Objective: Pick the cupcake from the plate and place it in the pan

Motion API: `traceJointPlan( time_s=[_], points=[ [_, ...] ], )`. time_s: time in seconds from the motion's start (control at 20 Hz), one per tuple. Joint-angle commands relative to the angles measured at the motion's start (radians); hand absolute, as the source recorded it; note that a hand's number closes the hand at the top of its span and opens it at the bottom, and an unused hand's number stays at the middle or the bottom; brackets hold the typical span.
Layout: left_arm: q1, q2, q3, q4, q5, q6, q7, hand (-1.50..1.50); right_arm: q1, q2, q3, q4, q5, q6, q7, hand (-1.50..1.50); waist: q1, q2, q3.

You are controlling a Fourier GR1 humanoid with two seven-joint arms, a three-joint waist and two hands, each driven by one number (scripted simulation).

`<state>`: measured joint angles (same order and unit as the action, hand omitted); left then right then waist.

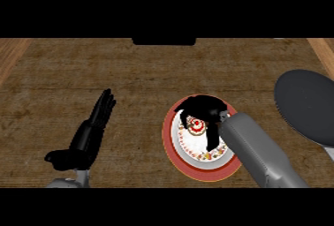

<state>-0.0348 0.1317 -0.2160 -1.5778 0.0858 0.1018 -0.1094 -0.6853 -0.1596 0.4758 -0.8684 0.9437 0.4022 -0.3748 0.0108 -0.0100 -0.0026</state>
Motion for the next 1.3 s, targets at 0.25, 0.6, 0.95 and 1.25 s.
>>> traceJointPlan(
  time_s=[0.25,0.6,0.95,1.25],
  points=[
    [0.009,-0.021,0.021,-0.029,-0.028,-0.003,0.027,0.00,0.025,0.060,-0.049,0.028,0.094,-0.098,-0.033,1.50,-0.005,0.010,0.003],
    [0.019,-0.021,0.027,-0.022,-0.023,-0.001,0.016,0.00,0.065,0.064,-0.281,0.016,0.028,-0.270,0.269,1.50,-0.048,0.000,0.002],
    [0.029,0.003,0.066,-0.032,-0.011,0.004,0.036,0.00,0.085,0.070,-0.423,-0.123,0.121,-0.540,0.755,1.50,-0.072,-0.017,-0.001],
    [0.060,-0.018,0.035,-0.039,-0.022,0.002,0.011,0.00,0.119,0.120,-0.384,-0.450,0.250,-0.621,0.993,1.50,-0.054,-0.012,0.001]
  ],
)
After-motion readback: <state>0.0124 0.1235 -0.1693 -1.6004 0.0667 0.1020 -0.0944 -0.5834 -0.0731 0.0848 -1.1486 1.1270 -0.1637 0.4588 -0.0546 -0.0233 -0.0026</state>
